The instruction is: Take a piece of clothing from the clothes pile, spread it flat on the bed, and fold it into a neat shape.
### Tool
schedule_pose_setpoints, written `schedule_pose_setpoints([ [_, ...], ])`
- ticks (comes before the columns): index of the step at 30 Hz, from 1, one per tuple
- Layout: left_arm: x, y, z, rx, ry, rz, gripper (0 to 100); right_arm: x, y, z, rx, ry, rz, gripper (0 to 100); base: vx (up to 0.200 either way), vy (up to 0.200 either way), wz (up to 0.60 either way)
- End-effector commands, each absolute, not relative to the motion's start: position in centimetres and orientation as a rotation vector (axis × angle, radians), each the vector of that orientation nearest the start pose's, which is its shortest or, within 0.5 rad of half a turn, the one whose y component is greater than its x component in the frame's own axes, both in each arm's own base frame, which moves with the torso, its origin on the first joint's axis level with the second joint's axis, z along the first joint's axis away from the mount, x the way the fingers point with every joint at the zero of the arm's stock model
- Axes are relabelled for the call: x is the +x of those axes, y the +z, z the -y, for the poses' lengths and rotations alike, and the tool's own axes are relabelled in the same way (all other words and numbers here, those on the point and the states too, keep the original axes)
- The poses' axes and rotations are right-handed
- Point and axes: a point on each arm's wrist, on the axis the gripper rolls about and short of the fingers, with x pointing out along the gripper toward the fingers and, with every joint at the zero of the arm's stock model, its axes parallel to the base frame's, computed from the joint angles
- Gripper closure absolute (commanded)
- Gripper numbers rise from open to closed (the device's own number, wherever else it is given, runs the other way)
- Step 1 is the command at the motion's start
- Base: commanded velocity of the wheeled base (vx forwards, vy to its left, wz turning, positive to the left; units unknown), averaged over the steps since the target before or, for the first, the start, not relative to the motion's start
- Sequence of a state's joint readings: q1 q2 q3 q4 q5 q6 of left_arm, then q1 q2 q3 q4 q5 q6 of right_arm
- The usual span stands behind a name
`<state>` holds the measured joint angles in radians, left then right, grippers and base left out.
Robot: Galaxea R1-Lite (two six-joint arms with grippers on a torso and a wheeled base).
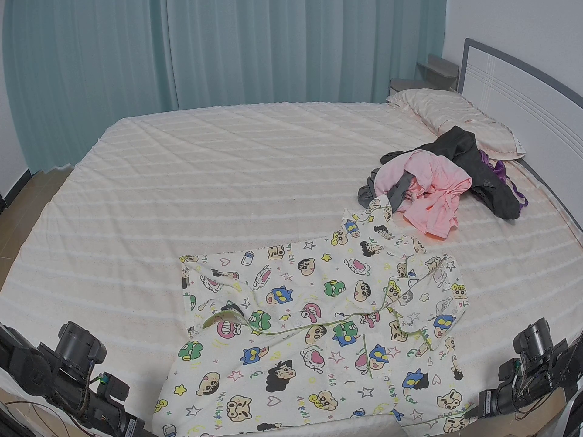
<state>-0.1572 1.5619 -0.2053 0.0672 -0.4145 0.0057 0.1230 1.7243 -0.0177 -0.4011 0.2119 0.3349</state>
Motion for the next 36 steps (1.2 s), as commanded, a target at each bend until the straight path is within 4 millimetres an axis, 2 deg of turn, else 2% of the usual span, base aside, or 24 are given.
schedule_pose_setpoints([
  [1,12.2,3.8,3.0,-0.180,-0.474,-1.491,100,11.6,1.4,-2.0,0.331,0.064,-1.365,100,0.000,0.000,0.00],
  [14,12.5,2.9,3.3,-0.171,-0.482,-1.539,100,11.2,1.0,-1.8,0.279,0.060,-1.430,100,0.000,0.000,0.00],
  [15,12.4,2.8,3.3,-0.170,-0.483,-1.543,0,11.2,0.9,-1.8,0.278,0.060,-1.434,0,0.000,0.000,0.00],
  [20,12.3,2.9,3.1,-0.157,-0.446,-1.538,0,11.3,0.9,-1.8,0.281,0.058,-1.434,0,0.000,0.000,0.00],
  [25,11.9,3.7,2.7,-0.168,-0.422,-1.473,0,11.6,1.6,-1.6,0.302,0.052,-1.354,0,0.000,0.000,0.00],
  [29,12.2,5.5,1.8,-0.225,-0.365,-1.324,0,13.2,3.6,-1.0,0.348,0.036,-1.172,0,0.000,0.000,0.00],
  [35,14.1,8.0,1.6,-0.354,-0.300,-1.183,0,15.4,6.0,-1.0,0.406,0.031,-1.013,0,0.000,0.000,0.00],
  [36,14.9,8.7,1.7,-0.405,-0.287,-1.157,0,16.2,6.7,-1.1,0.434,0.029,-0.973,0,0.000,0.000,0.00],
])
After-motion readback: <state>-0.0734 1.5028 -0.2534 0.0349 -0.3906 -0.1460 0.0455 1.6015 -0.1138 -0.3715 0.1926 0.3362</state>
